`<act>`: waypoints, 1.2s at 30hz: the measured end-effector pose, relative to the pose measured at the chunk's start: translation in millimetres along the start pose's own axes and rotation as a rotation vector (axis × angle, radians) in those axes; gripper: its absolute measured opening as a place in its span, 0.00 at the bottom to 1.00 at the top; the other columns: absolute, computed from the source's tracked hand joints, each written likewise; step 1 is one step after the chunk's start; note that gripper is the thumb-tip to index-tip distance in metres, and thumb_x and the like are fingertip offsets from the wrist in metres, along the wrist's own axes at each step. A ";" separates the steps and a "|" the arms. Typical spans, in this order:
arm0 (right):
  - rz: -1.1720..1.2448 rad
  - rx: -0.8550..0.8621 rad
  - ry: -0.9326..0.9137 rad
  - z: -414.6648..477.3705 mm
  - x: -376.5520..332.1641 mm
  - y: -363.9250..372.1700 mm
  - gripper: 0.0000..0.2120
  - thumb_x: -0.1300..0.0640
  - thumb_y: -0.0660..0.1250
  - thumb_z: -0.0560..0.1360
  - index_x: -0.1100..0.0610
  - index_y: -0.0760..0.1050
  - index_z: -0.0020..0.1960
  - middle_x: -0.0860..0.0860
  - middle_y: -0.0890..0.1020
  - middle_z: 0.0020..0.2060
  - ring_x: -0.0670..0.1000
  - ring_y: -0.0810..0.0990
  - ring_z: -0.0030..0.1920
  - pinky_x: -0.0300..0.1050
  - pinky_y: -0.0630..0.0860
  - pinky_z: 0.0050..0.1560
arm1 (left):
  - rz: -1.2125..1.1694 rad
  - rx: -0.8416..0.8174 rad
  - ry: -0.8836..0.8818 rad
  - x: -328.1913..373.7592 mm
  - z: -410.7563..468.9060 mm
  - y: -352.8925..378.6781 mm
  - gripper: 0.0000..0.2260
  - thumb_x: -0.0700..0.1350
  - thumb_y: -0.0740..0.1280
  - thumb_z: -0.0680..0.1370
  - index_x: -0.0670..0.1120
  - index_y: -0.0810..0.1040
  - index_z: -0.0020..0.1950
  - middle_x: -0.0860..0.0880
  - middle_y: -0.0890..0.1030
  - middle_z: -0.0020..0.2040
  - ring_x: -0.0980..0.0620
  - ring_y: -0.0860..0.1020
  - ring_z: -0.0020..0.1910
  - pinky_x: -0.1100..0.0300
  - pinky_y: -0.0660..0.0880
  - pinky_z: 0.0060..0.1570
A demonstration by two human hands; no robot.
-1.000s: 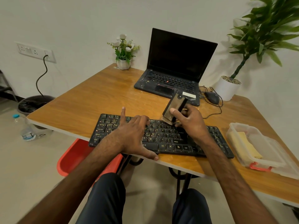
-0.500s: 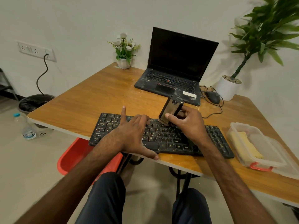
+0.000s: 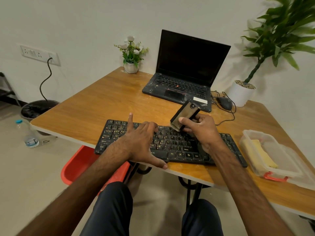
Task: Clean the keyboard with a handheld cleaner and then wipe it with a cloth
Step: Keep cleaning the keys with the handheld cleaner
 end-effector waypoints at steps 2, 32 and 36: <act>-0.013 0.017 0.010 -0.4 2.2 0.0 0.12 0.59 0.76 0.71 0.58 0.81 0.55 0.48 0.87 0.47 0.45 0.85 0.48 0.40 0.80 0.49 | -0.014 0.001 -0.002 -0.6 0.6 0.8 0.52 0.82 0.63 0.60 0.47 0.59 0.70 0.52 0.67 0.68 0.53 0.65 0.73 0.29 0.32 0.71; 0.101 0.039 0.029 -0.3 11.3 18.4 0.10 0.59 0.73 0.74 0.57 0.79 0.54 0.56 0.85 0.51 0.53 0.86 0.48 0.47 0.83 0.46 | -0.014 -0.027 -0.014 1.3 1.0 -1.6 0.52 0.81 0.63 0.61 0.46 0.58 0.71 0.52 0.66 0.69 0.54 0.64 0.73 0.29 0.32 0.71; -0.015 0.013 -0.058 1.4 9.5 16.2 0.13 0.58 0.75 0.73 0.57 0.80 0.56 0.51 0.85 0.51 0.50 0.85 0.50 0.52 0.83 0.50 | -0.021 -0.026 -0.018 0.7 1.1 -0.8 0.52 0.81 0.64 0.61 0.46 0.58 0.71 0.53 0.66 0.69 0.54 0.64 0.73 0.28 0.32 0.71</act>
Point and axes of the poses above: each hand's wrist, its own z-axis towards the middle knuckle, its own y-axis out of the palm, x = y × z, the point moved 3 cm from there along z, towards the middle knuckle
